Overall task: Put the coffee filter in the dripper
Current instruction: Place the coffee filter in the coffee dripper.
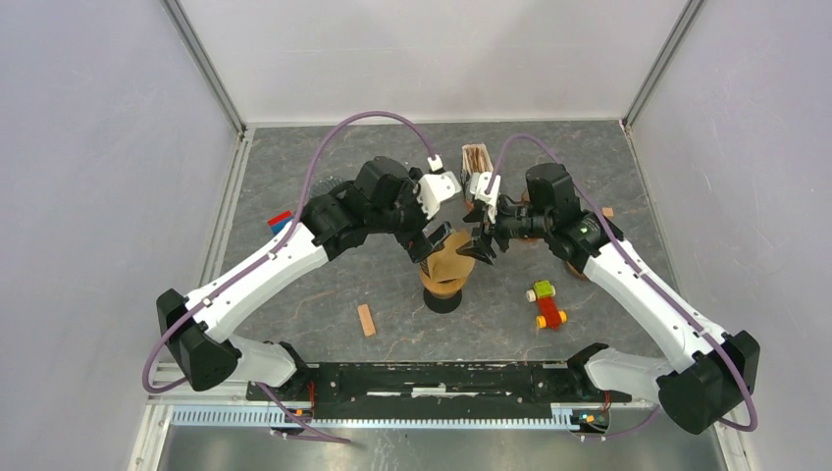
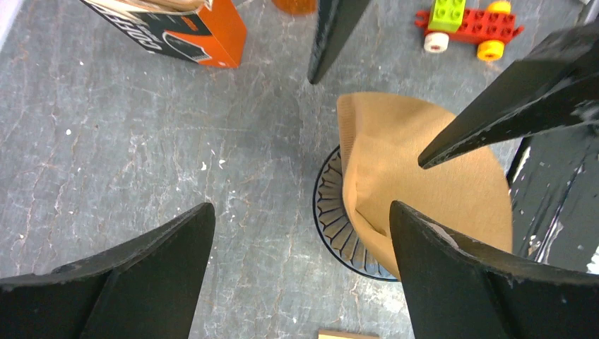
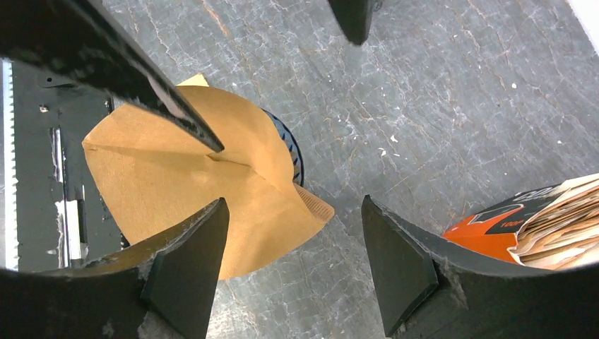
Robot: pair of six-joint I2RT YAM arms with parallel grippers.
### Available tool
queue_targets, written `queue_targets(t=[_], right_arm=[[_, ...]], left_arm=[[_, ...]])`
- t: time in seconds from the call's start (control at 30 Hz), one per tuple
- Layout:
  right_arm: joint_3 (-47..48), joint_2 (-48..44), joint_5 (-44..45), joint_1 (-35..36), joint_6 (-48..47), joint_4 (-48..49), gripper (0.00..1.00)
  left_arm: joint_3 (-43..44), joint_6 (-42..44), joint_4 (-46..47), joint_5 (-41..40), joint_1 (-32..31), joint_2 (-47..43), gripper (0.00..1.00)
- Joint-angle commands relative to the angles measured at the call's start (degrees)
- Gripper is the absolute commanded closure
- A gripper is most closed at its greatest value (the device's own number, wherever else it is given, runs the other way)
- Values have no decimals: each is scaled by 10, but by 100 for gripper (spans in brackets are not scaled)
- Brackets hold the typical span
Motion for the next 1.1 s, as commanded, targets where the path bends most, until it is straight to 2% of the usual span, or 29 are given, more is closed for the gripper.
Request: queue_targets(t=[0.0, 0.43, 0.77, 1.07], right_arm=[[20, 3, 9, -2, -9, -8, 25], [37, 15, 13, -2, -12, -16, 26], [58, 37, 37, -2, -30, -38, 26], [62, 66, 38, -1, -33, -57, 26]], left_arm=[[35, -38, 32, 42, 9, -29, 2], [-3, -3, 26, 25, 11, -42, 6], [-73, 27, 67, -23, 11, -50, 10], [-111, 25, 96, -14, 11, -49, 9]])
